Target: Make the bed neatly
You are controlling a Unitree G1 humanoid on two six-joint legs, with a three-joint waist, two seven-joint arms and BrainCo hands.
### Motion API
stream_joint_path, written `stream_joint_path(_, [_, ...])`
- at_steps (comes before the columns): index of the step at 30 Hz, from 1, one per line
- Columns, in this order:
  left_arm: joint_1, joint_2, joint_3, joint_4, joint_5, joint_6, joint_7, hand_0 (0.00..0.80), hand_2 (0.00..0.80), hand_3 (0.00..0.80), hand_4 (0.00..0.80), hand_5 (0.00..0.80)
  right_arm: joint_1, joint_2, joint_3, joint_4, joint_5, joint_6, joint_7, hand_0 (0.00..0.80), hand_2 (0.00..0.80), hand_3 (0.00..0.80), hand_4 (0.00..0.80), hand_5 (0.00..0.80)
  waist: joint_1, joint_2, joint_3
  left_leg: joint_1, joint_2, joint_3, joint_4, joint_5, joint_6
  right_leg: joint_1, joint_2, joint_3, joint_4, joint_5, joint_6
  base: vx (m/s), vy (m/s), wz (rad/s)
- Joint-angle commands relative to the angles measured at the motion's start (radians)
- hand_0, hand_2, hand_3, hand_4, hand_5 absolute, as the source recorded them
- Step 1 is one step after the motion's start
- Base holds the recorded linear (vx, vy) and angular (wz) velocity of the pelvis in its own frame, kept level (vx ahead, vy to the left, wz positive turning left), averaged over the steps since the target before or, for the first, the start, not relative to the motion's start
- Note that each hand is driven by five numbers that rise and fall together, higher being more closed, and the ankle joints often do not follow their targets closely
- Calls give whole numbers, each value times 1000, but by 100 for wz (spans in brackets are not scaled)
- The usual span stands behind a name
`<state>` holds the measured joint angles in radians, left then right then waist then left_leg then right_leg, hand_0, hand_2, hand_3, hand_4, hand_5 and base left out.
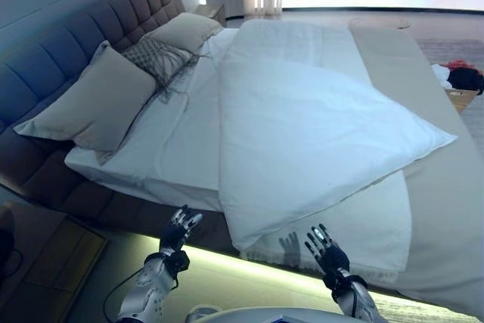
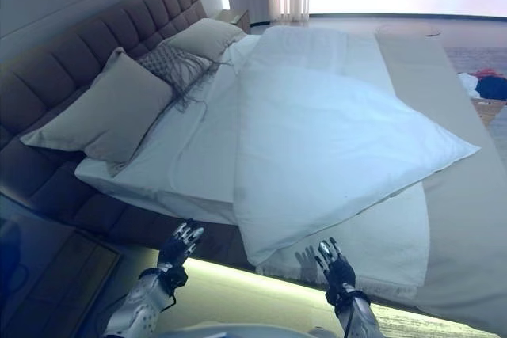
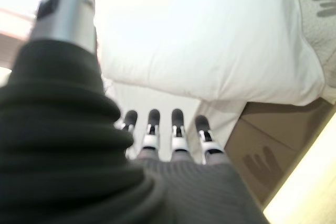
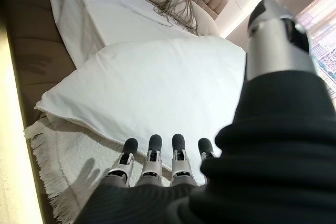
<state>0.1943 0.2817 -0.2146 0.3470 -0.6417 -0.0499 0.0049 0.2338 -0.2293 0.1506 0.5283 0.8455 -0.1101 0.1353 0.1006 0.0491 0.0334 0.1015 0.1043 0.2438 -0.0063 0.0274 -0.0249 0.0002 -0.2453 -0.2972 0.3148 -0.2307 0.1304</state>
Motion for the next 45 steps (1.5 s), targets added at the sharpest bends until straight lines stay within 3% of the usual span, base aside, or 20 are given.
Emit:
stream_joint_path(1, [-46,41,52,-74,-1,-87,-15,0,0,0,0,0,-60,39,-17,-28,-2,-20,0,0,0,0,0,0,8,-81,28,-7,-29,-22,4,-39,-14,118,42,-79,-356,294,13,0,0,0])
stream_joint_path(7, [-33,36,64,-83,-17,-77,-72,0,0,0,0,0,-44,50,-28,-8,17,-38,14,0,0,0,0,0,12,-83,33,-3,-30,-23,5,-39,-14,119,49,-84,-346,289,11,-1,-10,3])
stream_joint_path(15, [-31,23,53,-73,-21,-76,-97,0,0,0,0,0,-55,47,-23,2,-7,-9,-25,0,0,0,0,0,9,-69,28,23,-38,-22,-8,-43,-10,134,43,-94,-344,288,13,21,20,2])
stream_joint_path(25, [-52,39,42,-59,-27,-70,-106,0,0,0,0,0,-50,41,-16,-9,15,-1,-38,0,0,0,0,0,11,-80,42,-21,-51,-16,104,-88,4,116,33,-102,-316,277,-1,0,-17,4])
stream_joint_path(29, [-22,18,46,-44,-10,-75,-100,0,0,0,0,0,-49,32,-7,-2,9,19,-24,0,0,0,0,0,32,-97,57,-61,-67,-71,206,-123,1,106,48,-69,-307,273,-18,0,-57,-2])
stream_joint_path(36, [-46,2,30,-60,-15,-82,-91,0,0,0,0,0,-74,32,-1,12,23,4,-27,0,0,0,0,0,26,-96,70,-64,-65,-44,193,-117,9,104,45,-51,-320,287,-18,-18,51,-14])
stream_joint_path(42, [-53,2,48,-35,-32,-95,-61,0,0,0,0,0,-89,61,5,-10,4,14,-40,0,0,0,0,0,26,-87,64,-16,-83,-49,124,-106,26,96,0,-61,-267,279,10,46,137,16])
stream_joint_path(45, [-69,8,54,-28,-26,-89,-66,0,0,0,0,0,-96,74,8,-21,13,-5,-58,0,0,0,0,0,22,-75,67,-9,-106,-66,112,-113,58,47,-65,-33,-138,287,19,11,232,14])
